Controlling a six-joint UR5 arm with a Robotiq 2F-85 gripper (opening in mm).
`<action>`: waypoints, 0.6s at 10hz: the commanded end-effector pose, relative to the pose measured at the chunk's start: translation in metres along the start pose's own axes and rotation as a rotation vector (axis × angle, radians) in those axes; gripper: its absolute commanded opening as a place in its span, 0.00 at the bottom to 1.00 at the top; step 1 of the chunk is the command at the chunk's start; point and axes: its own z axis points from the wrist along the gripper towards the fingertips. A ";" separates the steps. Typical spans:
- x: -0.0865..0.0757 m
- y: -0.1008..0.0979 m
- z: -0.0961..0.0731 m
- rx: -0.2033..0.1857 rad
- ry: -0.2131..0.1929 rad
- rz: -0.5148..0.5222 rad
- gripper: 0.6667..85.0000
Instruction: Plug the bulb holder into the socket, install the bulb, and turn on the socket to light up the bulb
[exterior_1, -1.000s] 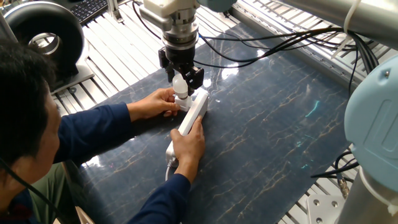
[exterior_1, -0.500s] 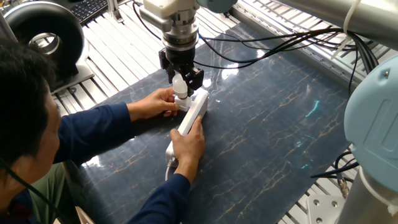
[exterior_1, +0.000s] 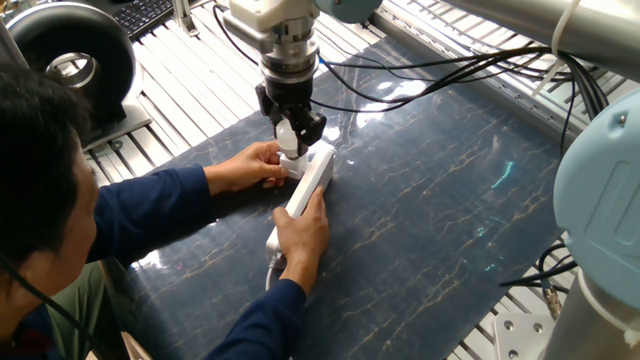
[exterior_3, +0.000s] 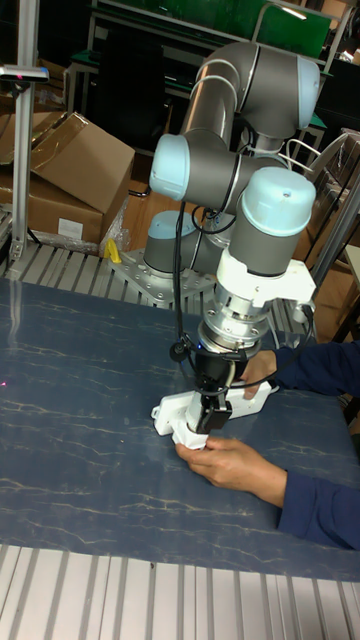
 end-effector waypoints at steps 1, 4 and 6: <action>0.002 -0.011 0.002 0.046 0.014 0.053 0.19; 0.001 -0.006 0.004 0.027 0.020 0.098 0.00; -0.003 -0.003 0.004 0.016 0.005 0.158 0.00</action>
